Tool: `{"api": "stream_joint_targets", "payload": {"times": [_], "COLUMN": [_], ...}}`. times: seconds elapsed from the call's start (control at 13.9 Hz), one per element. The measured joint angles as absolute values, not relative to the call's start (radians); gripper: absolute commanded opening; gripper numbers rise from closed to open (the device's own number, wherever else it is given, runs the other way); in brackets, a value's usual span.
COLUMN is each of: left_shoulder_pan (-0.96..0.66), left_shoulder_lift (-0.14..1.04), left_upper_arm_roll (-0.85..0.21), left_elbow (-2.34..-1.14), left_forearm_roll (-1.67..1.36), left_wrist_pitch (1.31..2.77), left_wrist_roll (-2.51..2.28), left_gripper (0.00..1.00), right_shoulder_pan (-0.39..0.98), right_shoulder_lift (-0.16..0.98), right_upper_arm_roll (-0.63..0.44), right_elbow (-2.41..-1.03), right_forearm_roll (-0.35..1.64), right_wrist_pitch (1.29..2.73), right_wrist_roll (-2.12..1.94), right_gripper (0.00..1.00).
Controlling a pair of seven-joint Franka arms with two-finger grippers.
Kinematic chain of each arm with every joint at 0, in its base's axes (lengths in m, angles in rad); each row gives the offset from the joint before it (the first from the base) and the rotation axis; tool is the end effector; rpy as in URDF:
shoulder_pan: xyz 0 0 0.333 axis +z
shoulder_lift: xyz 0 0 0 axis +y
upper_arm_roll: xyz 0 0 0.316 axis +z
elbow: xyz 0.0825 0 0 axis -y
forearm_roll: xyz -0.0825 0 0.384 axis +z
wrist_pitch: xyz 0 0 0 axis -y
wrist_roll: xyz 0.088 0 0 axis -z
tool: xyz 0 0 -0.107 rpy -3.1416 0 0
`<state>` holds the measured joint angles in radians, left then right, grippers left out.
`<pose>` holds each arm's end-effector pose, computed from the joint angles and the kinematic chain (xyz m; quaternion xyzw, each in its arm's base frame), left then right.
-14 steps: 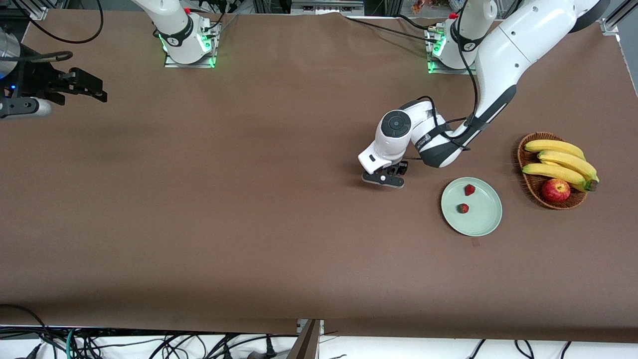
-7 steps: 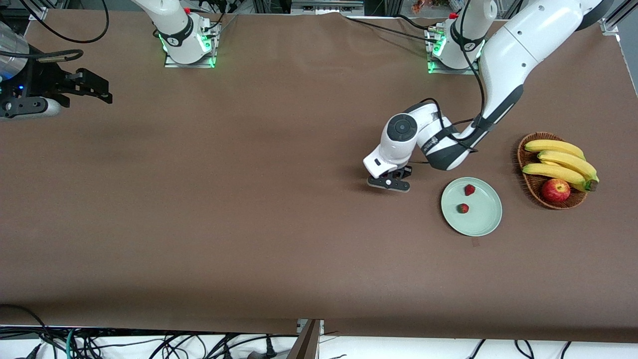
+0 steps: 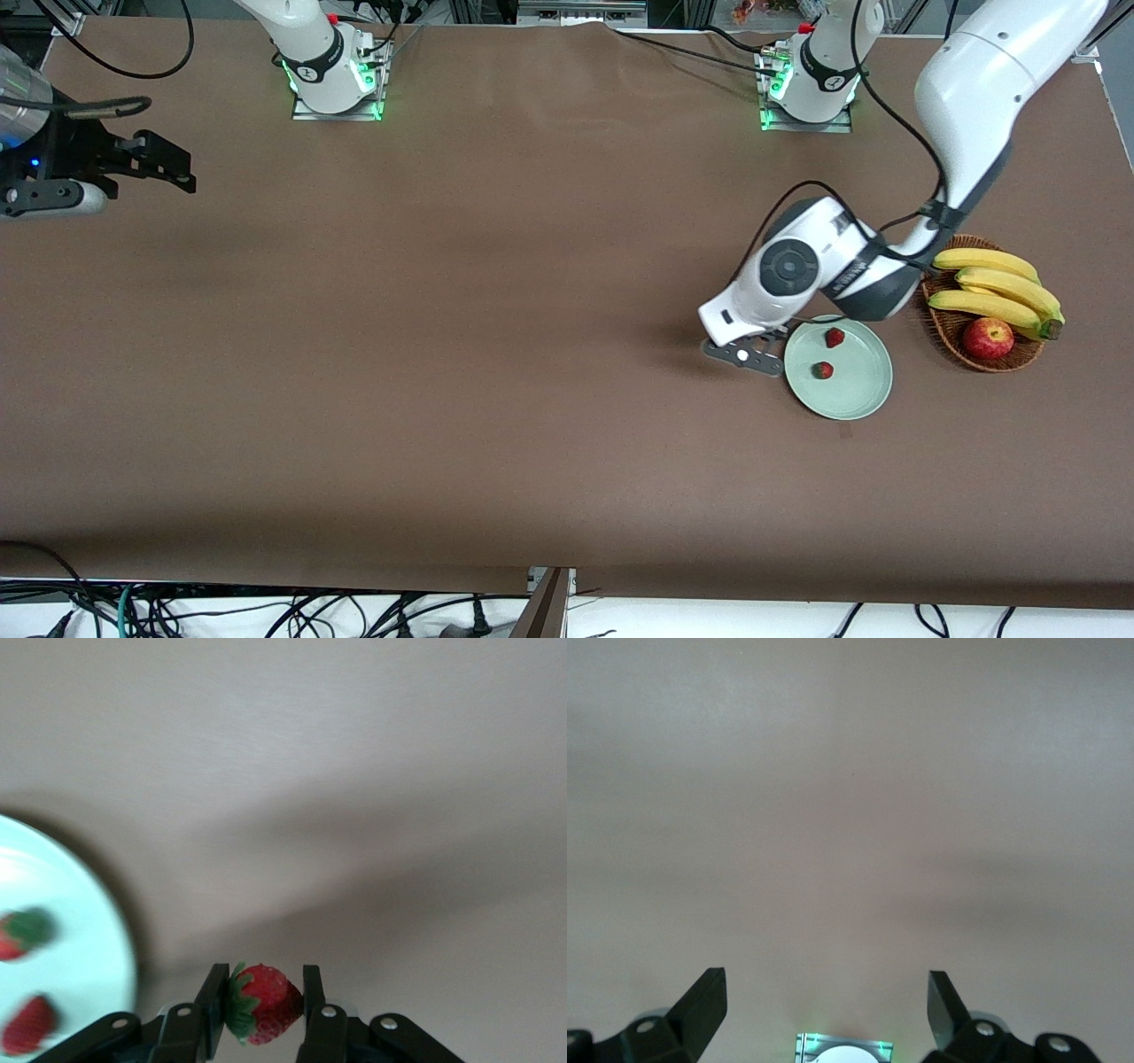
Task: Collect all strawberries into plate
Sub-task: 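Place the strawberry on the plate with the left gripper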
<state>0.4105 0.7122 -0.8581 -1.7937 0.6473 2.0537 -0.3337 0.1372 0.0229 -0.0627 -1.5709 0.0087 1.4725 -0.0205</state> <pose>0.5993 -0.2030 0.2475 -0.9783 0.1946 0.0623 0.0329 0.5483 0.0423 0.6038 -0.9970 -0.0475 0.0607 0.0020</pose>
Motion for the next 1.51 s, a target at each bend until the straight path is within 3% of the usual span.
{"api": "stream_joint_targets", "payload": {"times": [0.5,0.79,0.87,0.94,1.3,1.51], "left_shoulder_pan": [0.624,0.628,0.629,0.631,0.628,0.632], "left_shoulder_lift": [0.718,0.726,0.733,0.740,0.742,0.710], "left_upper_arm_roll": [-0.845,-0.750,-0.724,-0.710,-0.720,-0.785], "left_elbow": [-1.789,-1.790,-1.790,-1.790,-1.786,-1.755], "left_forearm_roll": [0.645,0.645,0.645,0.645,0.645,0.642], "left_wrist_pitch": [2.047,2.150,2.182,2.198,2.203,2.140], "left_wrist_roll": [0.099,0.242,0.286,0.311,0.322,0.321], "left_gripper": [0.06,0.08,0.35,0.99,1.00,1.00], "right_shoulder_pan": [0.140,0.140,0.140,0.141,0.141,0.141], "right_shoulder_lift": [0.082,0.081,0.081,0.081,0.081,0.081], "right_upper_arm_roll": [-0.056,-0.056,-0.056,-0.056,-0.056,-0.056], "right_elbow": [-1.552,-1.541,-1.540,-1.540,-1.540,-1.540], "right_forearm_roll": [0.004,0.004,0.004,0.004,0.004,0.004], "right_wrist_pitch": [1.492,1.558,1.561,1.562,1.563,1.562], "right_wrist_roll": [-0.020,-0.020,-0.020,-0.020,-0.020,-0.020], "right_gripper": [1.00,1.00,1.00,1.00,0.99,0.99]}}
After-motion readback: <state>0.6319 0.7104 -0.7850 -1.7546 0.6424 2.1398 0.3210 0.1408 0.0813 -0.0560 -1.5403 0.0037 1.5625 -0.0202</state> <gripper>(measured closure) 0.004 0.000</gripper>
